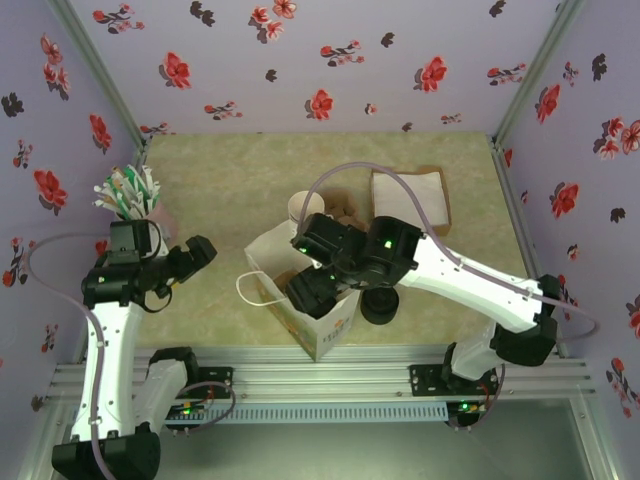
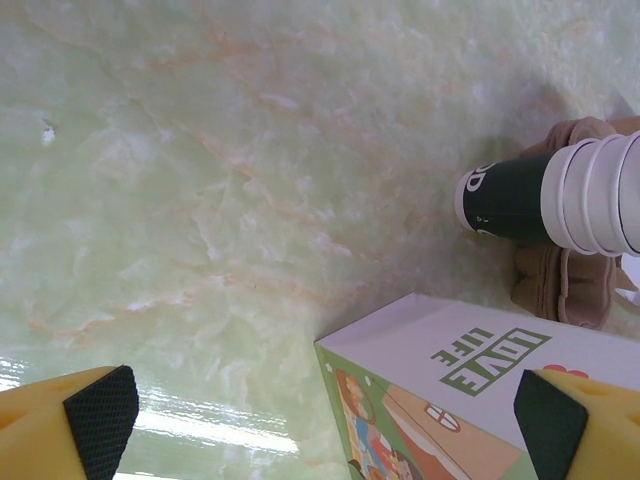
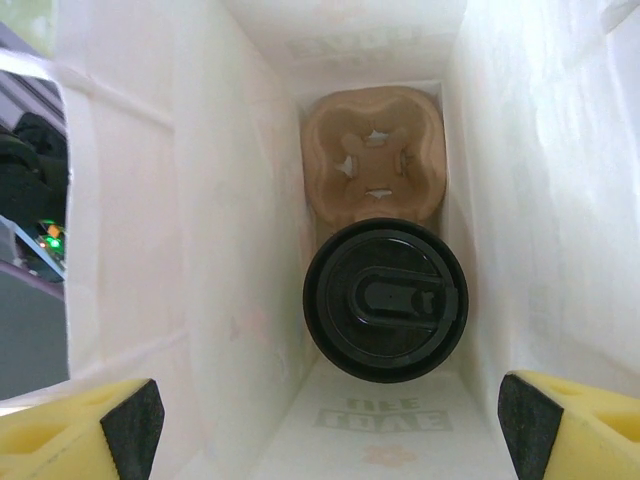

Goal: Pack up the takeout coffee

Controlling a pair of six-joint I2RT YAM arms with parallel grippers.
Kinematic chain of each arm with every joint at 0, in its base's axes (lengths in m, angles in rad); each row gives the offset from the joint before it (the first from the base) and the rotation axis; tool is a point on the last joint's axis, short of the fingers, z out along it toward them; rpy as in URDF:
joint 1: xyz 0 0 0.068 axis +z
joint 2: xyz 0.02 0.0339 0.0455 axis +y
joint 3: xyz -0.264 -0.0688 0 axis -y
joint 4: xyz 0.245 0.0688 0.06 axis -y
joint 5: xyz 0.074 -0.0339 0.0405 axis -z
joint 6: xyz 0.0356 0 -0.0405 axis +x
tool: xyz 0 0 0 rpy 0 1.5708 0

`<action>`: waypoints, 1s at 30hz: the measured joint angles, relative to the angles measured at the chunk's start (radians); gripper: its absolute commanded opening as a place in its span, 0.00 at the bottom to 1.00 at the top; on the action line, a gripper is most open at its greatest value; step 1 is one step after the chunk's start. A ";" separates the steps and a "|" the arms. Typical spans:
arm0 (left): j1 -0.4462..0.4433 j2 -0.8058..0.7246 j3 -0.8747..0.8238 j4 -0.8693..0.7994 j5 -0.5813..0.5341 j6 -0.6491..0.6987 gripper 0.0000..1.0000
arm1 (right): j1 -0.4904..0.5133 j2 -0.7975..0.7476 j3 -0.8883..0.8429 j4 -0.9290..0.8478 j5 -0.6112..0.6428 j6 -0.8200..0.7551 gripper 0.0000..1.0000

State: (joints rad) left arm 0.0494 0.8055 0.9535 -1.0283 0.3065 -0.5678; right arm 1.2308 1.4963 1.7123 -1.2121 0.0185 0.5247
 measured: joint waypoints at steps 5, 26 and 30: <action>0.000 0.000 0.023 -0.011 -0.005 0.002 0.99 | 0.000 -0.037 0.001 0.026 0.004 0.001 0.89; 0.000 -0.049 0.180 -0.090 -0.049 0.003 0.99 | 0.000 -0.229 0.014 0.102 0.190 0.004 0.92; 0.000 -0.049 0.209 -0.101 -0.061 0.003 0.99 | -0.003 -0.277 0.014 0.115 0.240 0.004 0.93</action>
State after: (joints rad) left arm 0.0494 0.7567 1.1625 -1.1294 0.2455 -0.5652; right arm 1.2274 1.2194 1.7267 -1.0973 0.2588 0.5285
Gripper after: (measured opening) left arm 0.992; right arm 0.923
